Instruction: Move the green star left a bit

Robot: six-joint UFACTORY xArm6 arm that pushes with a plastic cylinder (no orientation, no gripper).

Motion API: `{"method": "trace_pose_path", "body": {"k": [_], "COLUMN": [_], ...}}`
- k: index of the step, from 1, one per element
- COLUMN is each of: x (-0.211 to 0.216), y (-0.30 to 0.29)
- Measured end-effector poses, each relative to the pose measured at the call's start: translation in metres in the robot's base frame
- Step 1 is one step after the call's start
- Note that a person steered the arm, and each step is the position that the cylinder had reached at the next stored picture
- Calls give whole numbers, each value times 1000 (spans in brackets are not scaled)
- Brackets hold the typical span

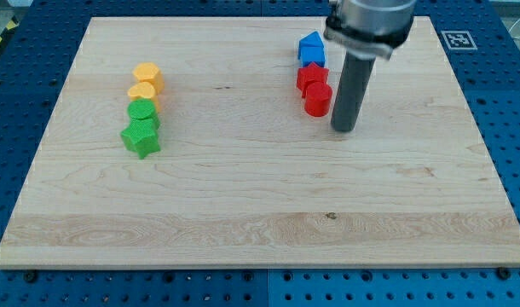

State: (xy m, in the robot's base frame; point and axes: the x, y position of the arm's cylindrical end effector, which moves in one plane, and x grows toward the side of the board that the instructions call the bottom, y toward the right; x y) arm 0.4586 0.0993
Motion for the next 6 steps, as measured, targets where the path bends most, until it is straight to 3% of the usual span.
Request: {"method": "trace_pose_path", "body": {"k": [1,3,6], "x": [33,34,4], "y": [-50,-167,-222]}}
